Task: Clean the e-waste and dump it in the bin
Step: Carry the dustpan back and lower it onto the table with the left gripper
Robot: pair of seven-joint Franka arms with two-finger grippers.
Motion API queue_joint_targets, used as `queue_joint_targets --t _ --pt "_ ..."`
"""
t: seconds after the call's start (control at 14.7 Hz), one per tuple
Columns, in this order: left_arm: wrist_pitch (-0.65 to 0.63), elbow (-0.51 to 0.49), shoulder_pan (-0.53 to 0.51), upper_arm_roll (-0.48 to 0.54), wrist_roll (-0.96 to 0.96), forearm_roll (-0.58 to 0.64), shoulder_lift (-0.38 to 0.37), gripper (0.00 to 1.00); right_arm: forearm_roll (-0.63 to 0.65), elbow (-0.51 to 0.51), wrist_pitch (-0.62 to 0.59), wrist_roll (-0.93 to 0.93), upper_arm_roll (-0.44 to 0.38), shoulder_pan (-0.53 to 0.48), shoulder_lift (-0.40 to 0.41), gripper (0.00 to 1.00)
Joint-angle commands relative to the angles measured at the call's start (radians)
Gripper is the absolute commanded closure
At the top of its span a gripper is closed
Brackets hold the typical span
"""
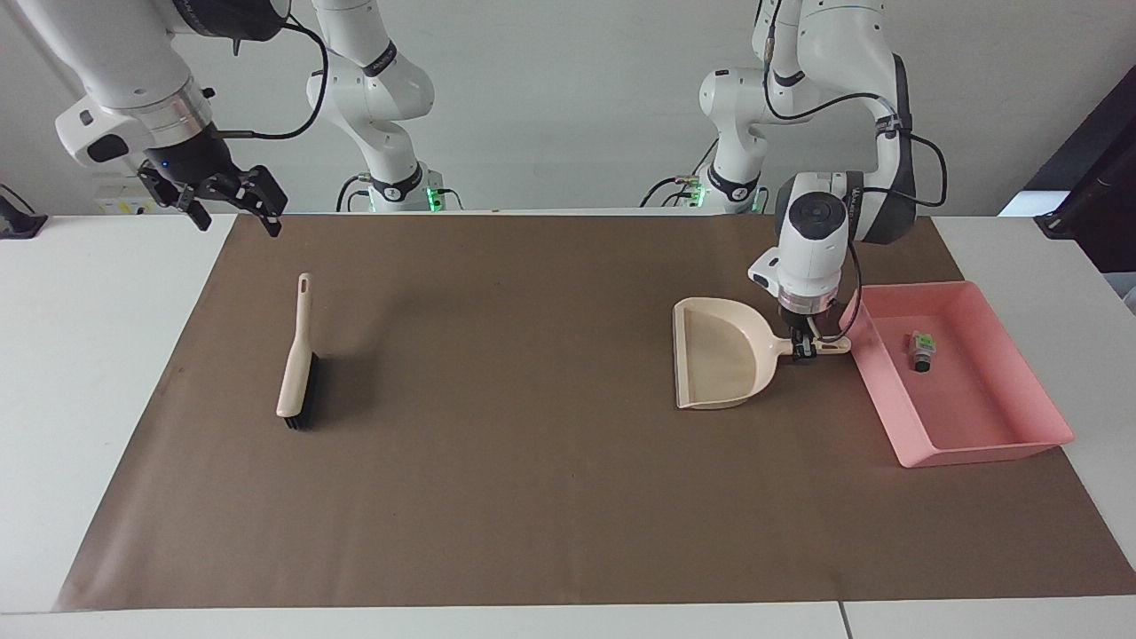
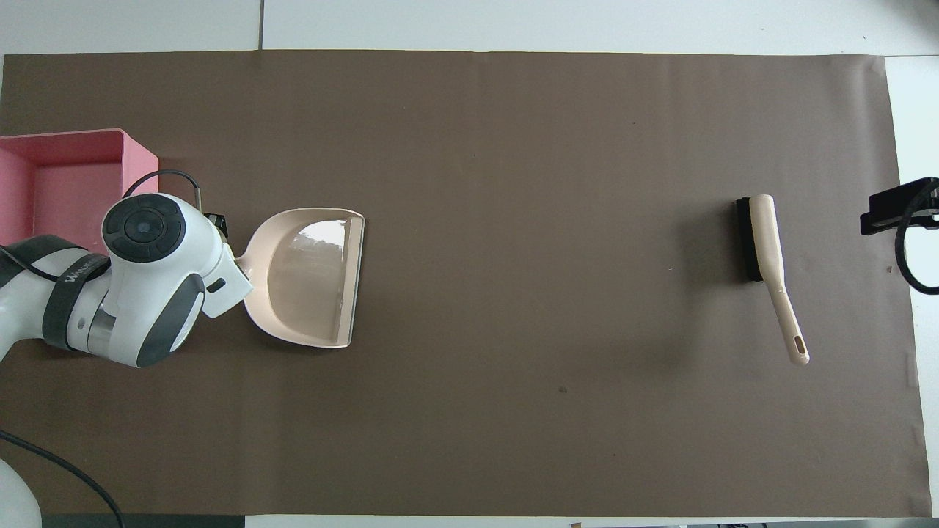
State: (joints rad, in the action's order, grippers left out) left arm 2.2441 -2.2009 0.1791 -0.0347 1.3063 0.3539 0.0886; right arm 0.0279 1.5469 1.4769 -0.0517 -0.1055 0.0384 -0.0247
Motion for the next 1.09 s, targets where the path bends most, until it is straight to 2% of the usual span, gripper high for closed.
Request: queue_joint_targets --t 0.0,0.2,0.27,0.34,0.48,0.75,0.82,0.89,1.02 --pt "-0.017 -0.022 0.028 0.015 -0.021 -0.016 -0.02 0.99 0.012 0.029 0.016 0.029 -0.005 0.009 -0.02 0.0" --pt "-0.023 -0.022 0.045 0.015 -0.035 -0.016 -0.023 0.98 0.013 0.025 0.017 0.004 -0.003 0.05 -0.02 0.0" --pt "-0.026 -0.022 0.045 0.015 -0.054 -0.016 -0.024 0.91 0.013 0.025 0.017 -0.013 -0.003 0.054 -0.02 0.0" --pt "-0.021 -0.023 0.043 0.015 -0.08 -0.018 -0.032 0.74 0.013 0.025 0.016 -0.034 -0.002 0.058 -0.02 0.0" --pt "-0.015 -0.017 0.045 0.015 -0.105 -0.016 -0.052 0.51 0.01 0.024 0.016 -0.04 -0.003 0.06 -0.02 0.0" --pt "-0.027 0.0 0.043 0.015 -0.127 -0.018 -0.114 0.28 0.006 0.025 0.02 -0.045 -0.003 0.06 -0.02 0.0" --pt "-0.053 -0.002 0.04 0.015 -0.149 -0.018 -0.137 0.2 0.006 0.027 0.02 -0.045 -0.003 0.06 -0.02 0.0" --pt "-0.101 -0.002 0.031 0.015 -0.191 -0.018 -0.16 0.03 0.006 0.027 0.023 -0.045 -0.003 0.058 -0.02 0.0" --pt "-0.138 -0.006 0.007 0.019 -0.33 -0.019 -0.202 0.02 0.006 0.029 0.028 -0.045 -0.005 0.058 -0.02 0.0"
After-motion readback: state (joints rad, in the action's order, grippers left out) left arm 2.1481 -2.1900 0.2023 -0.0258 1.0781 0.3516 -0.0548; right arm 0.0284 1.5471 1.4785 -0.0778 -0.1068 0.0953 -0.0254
